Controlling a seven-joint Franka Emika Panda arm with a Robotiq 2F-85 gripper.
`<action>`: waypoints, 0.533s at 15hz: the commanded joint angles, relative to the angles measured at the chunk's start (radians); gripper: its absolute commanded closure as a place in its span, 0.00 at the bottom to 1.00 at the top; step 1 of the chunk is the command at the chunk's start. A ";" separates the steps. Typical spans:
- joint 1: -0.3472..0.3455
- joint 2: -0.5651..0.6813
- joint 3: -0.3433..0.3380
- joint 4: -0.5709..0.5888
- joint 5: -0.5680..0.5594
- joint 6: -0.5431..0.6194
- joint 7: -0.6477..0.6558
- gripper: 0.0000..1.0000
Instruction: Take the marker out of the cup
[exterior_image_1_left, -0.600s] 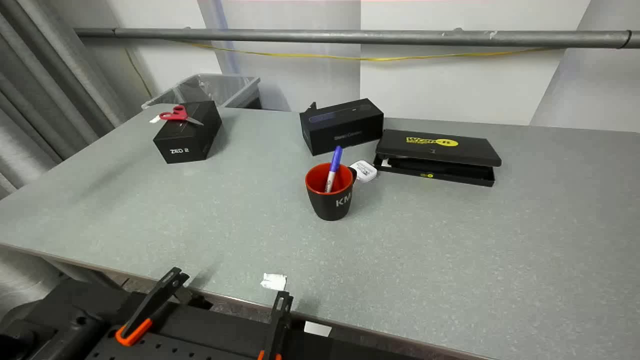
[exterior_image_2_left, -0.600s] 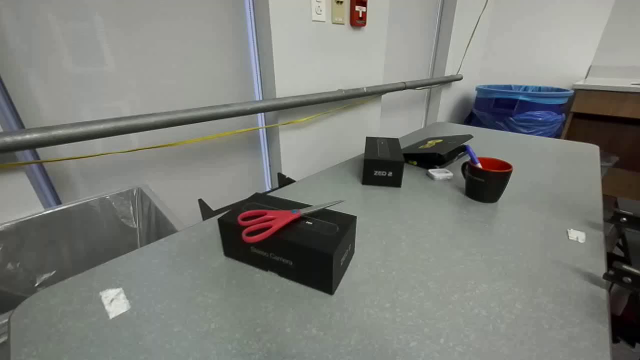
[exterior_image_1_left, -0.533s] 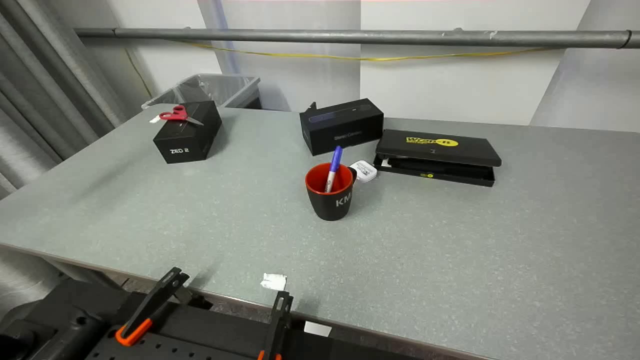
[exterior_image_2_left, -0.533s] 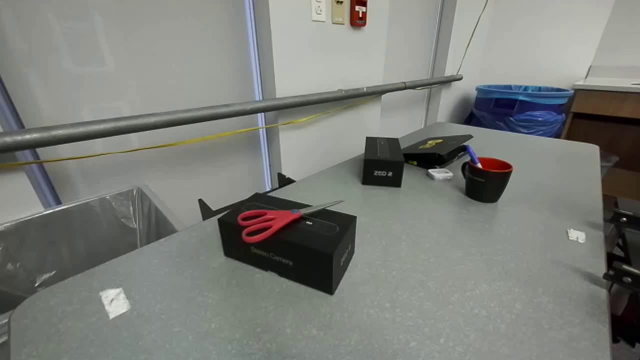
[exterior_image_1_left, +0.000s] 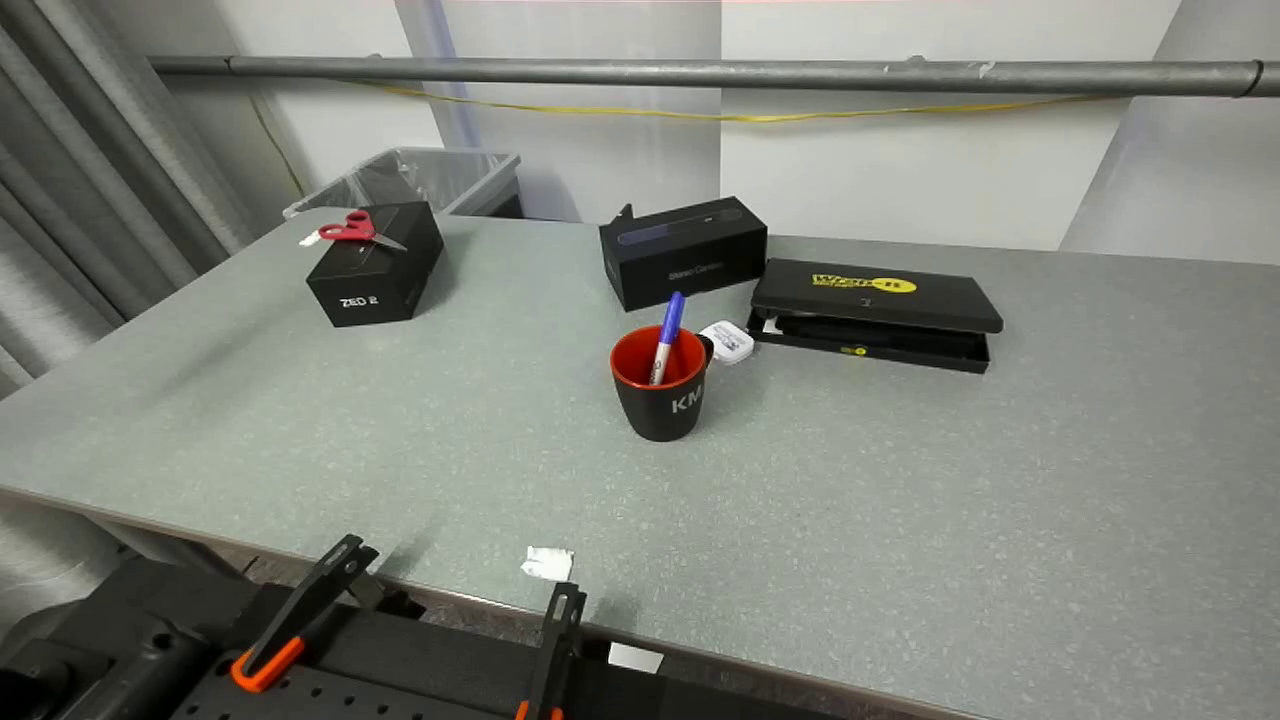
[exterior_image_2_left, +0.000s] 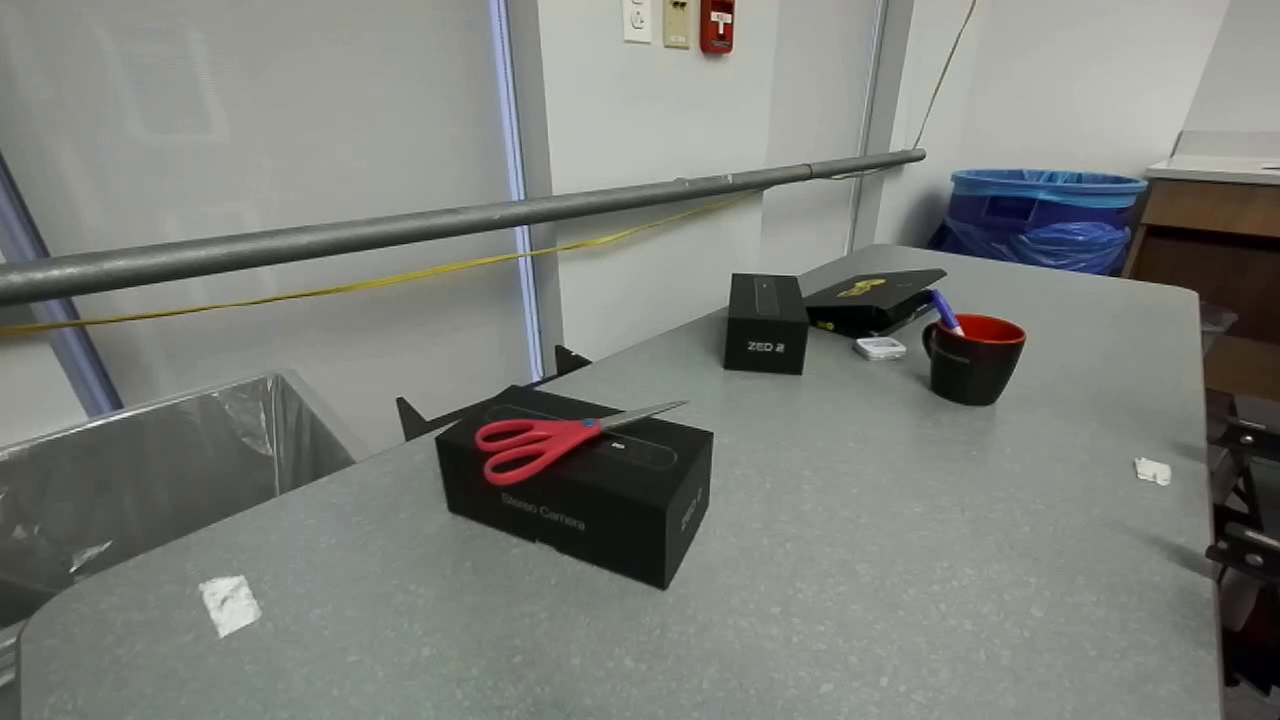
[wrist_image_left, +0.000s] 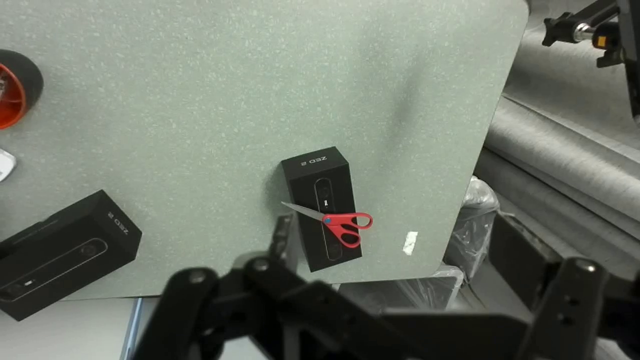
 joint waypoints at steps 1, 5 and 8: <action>-0.038 -0.005 -0.012 -0.044 -0.029 0.010 -0.027 0.00; -0.110 -0.001 -0.070 -0.165 -0.120 0.038 -0.092 0.00; -0.173 0.014 -0.133 -0.240 -0.180 0.112 -0.141 0.00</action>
